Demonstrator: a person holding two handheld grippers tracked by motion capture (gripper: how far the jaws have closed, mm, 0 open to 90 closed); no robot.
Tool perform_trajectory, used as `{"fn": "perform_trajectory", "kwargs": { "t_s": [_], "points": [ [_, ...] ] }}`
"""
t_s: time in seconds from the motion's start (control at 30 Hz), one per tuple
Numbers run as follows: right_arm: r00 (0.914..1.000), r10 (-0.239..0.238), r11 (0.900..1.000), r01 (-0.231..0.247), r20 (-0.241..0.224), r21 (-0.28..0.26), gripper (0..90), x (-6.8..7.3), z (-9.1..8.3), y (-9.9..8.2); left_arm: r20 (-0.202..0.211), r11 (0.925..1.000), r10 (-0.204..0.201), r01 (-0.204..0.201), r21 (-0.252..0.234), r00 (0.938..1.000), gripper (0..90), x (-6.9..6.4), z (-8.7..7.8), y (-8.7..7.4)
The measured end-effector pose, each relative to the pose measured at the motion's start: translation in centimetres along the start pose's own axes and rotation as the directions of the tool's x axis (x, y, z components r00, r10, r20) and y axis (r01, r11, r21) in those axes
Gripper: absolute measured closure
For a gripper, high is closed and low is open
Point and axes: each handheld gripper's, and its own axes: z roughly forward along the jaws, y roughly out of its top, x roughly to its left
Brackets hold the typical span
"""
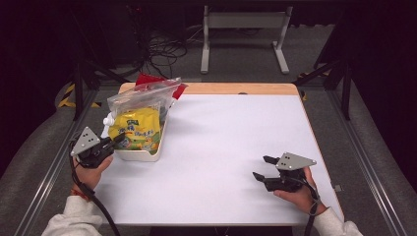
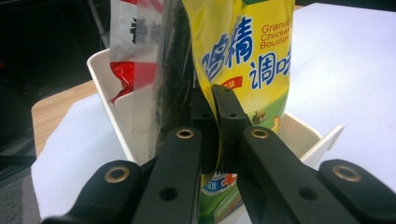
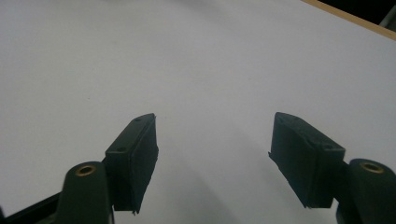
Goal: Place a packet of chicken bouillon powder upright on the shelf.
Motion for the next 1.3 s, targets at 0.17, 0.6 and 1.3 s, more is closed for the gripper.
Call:
{"fn": "perform_trajectory", "kwargs": {
  "t_s": [0.17,0.6,1.3],
  "points": [
    [1.0,0.0,1.0,0.0,-0.001,0.002,31.7,0.0,0.0,0.0,-0.01,0.9997,-0.02,0.02,-0.013,0.9997,87.4,-0.1,0.0,-0.1],
    [0.9999,-0.002,1.0,0.002,0.015,-0.006,31.6,-0.2,-0.3,0.1,-0.068,0.9957,-0.072,0.067,-0.063,0.9951,65.6,-0.9,-1.8,0.2],
    [0.9998,-0.005,1.0,0.005,0.019,-0.002,30.8,-0.3,-0.5,0.2,-0.168,0.9974,-0.072,0.072,-0.006,0.9831,23.7,-5.7,-3.2,0.6]
  ]
}}
